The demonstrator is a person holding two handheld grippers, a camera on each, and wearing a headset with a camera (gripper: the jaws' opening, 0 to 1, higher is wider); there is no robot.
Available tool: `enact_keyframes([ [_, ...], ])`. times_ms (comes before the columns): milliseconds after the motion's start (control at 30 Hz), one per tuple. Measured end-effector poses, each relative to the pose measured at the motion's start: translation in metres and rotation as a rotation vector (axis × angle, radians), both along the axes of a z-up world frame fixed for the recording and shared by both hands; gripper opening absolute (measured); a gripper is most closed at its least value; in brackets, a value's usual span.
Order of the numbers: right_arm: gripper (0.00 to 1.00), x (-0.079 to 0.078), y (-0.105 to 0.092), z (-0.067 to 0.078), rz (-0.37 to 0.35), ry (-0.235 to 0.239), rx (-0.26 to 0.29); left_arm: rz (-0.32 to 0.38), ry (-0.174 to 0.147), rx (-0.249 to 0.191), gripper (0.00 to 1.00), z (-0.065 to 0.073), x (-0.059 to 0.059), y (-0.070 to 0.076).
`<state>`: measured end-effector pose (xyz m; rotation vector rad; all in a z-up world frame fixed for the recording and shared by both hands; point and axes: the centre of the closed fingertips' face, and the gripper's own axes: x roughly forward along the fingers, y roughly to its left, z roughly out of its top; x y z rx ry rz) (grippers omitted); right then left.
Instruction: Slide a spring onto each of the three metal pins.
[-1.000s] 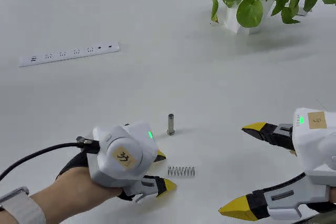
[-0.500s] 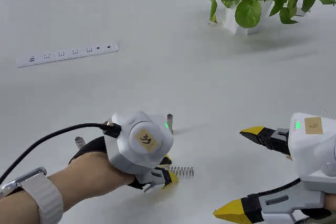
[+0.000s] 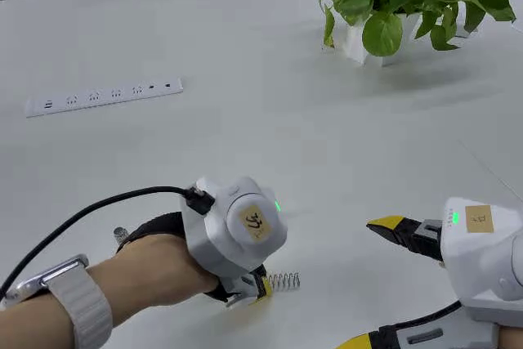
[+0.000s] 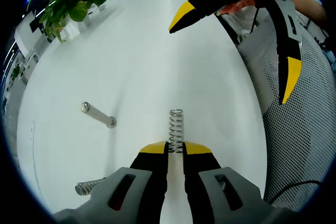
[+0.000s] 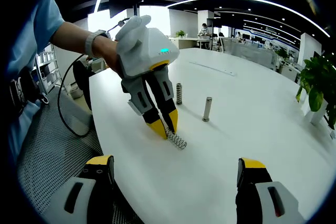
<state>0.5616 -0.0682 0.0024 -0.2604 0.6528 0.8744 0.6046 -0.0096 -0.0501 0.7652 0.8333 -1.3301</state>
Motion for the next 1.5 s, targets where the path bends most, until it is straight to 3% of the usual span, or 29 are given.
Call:
enact_keyframes([
  [267, 0.97, 0.002, 0.003, 0.000, 0.004, 0.002, 0.007, 0.010, -0.017, -0.033, 0.07, 0.001, -0.001, 0.000],
  [633, 0.96, 0.002, 0.001, 0.005, -0.013, 0.000, 0.032, 0.132, -0.026, -0.158, 0.06, 0.002, 0.002, -0.001],
  [733, 0.96, -0.001, 0.001, 0.005, -0.013, 0.004, 0.031, 0.153, 0.011, -0.192, 0.06, 0.003, -0.006, -0.001],
  [833, 0.95, -0.001, 0.000, 0.006, -0.011, 0.003, 0.032, 0.147, 0.007, -0.208, 0.06, 0.003, -0.014, -0.001],
  [1100, 0.93, 0.009, 0.003, 0.025, 0.014, -0.032, 0.025, 0.212, -0.005, -0.299, 0.06, 0.024, -0.017, 0.001],
  [1167, 0.92, 0.011, 0.006, 0.030, 0.033, -0.033, 0.024, 0.207, -0.015, -0.328, 0.06, 0.031, -0.019, 0.001],
  [1433, 0.80, 0.006, 0.021, 0.033, 0.191, -0.020, -0.045, 0.190, -0.043, -0.361, 0.06, 0.046, -0.029, 0.011],
  [1500, 0.73, 0.002, 0.026, 0.034, 0.245, -0.014, -0.057, 0.182, -0.054, -0.373, 0.06, 0.051, -0.033, 0.013],
])
